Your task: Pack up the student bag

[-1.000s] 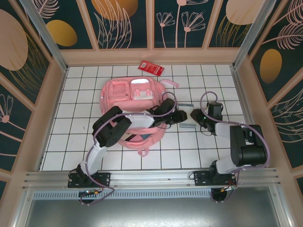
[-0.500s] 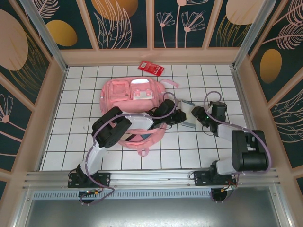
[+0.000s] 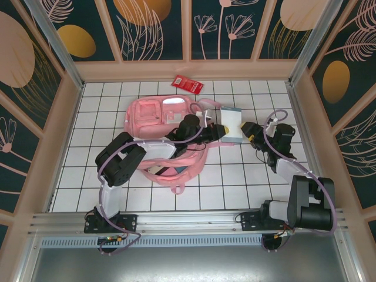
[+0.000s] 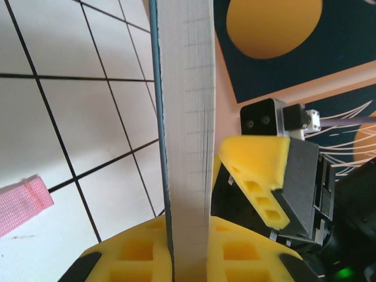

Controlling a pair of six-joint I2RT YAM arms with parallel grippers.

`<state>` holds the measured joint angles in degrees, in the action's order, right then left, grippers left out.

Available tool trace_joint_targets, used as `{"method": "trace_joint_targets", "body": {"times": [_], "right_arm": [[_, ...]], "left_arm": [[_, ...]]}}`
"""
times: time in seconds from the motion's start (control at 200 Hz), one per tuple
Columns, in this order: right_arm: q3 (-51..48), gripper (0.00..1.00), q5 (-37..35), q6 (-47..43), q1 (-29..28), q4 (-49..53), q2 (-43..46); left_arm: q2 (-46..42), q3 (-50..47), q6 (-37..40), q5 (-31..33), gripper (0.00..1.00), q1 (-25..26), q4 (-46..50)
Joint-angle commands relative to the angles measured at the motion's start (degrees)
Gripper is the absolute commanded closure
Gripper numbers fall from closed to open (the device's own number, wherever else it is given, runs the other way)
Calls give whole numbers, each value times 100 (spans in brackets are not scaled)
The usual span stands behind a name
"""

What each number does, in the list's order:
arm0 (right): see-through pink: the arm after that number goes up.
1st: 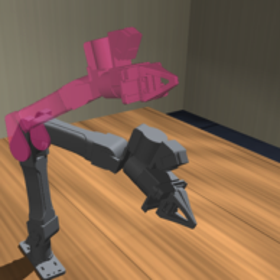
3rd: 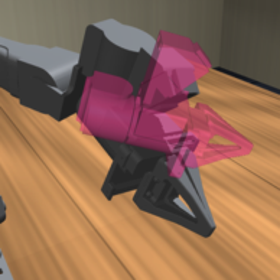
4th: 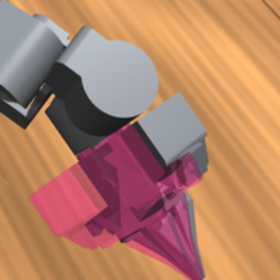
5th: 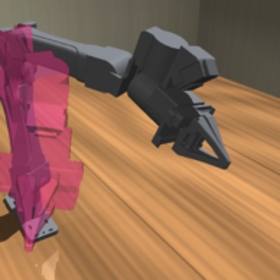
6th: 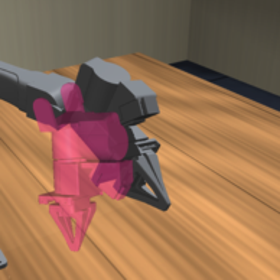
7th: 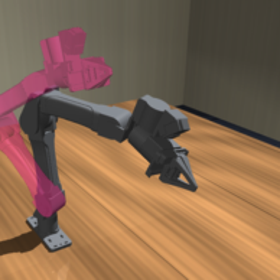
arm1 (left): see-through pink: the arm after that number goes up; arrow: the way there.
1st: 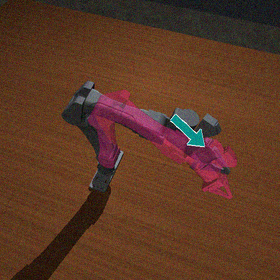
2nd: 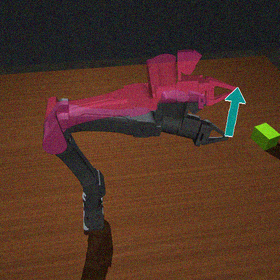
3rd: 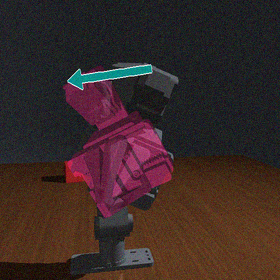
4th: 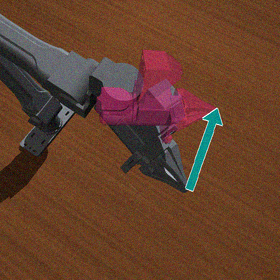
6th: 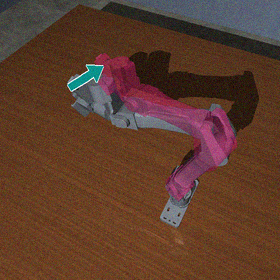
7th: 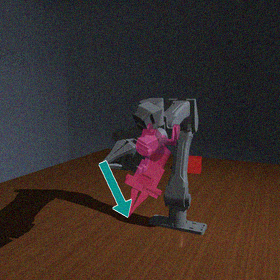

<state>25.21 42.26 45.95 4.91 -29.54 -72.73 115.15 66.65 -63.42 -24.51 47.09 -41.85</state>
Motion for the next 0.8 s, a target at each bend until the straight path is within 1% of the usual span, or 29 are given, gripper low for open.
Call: {"method": "trace_joint_targets", "body": {"times": [0.0, 0.09, 0.165, 0.29, 0.33, 0.395, 0.425, 0.465, 0.535, 0.556, 0.576, 0.611, 0.696, 0.796], "right_arm": [[-134, 39, 758, 504, 33, -985, -3], [-179, 43, 974, 708, 34, -1355, -37], [-167, 43, 1161, 795, 21, -1499, -128], [-217, 56, 1288, 1015, 26, -1836, -250], [-232, 64, 1318, 1085, 27, -1959, -259], [-220, 89, 1321, 1089, 28, -1945, -221], [-203, 99, 1299, 1061, 26, -1874, -188], [-188, 100, 1214, 1003, 26, -1706, -110], [-158, 100, 1026, 822, 27, -1363, 95], [-142, 100, 981, 769, 28, -1250, 154], [-119, 100, 931, 695, 36, -1115, 216], [-83, 100, 822, 584, 33, -864, 312], [-27, 100, 631, 383, 36, -467, 515], [19, 100, 438, 249, 42, -123, 626]], "left_arm": [[-147, -82, -283, -457, 100, -14, -1097], [-112, -94, -354, -522, 100, -20, -1196], [-85, -105, -459, -609, 100, -23, -1363], [-18, -74, -590, -731, 100, -25, -1563], [-11, -73, -597, -752, 100, -33, -1569], [-10, -95, -589, -757, 100, -32, -1568], [-27, -100, -551, -741, 99, -25, -1531], [-66, -100, -444, -673, 90, -26, -1361], [-207, -65, -80, -508, 60, -44, -802], [-268, -52, 56, -442, 53, -46, -623], [-341, -35, 194, -364, 48, -55, -375], [-477, -8, 475, -205, 45, -85, 43], [-875, 81, 1266, 289, 42, -169, 1240], [-1359, 236, 2333, 1220, 41, -197, 2734]]}}
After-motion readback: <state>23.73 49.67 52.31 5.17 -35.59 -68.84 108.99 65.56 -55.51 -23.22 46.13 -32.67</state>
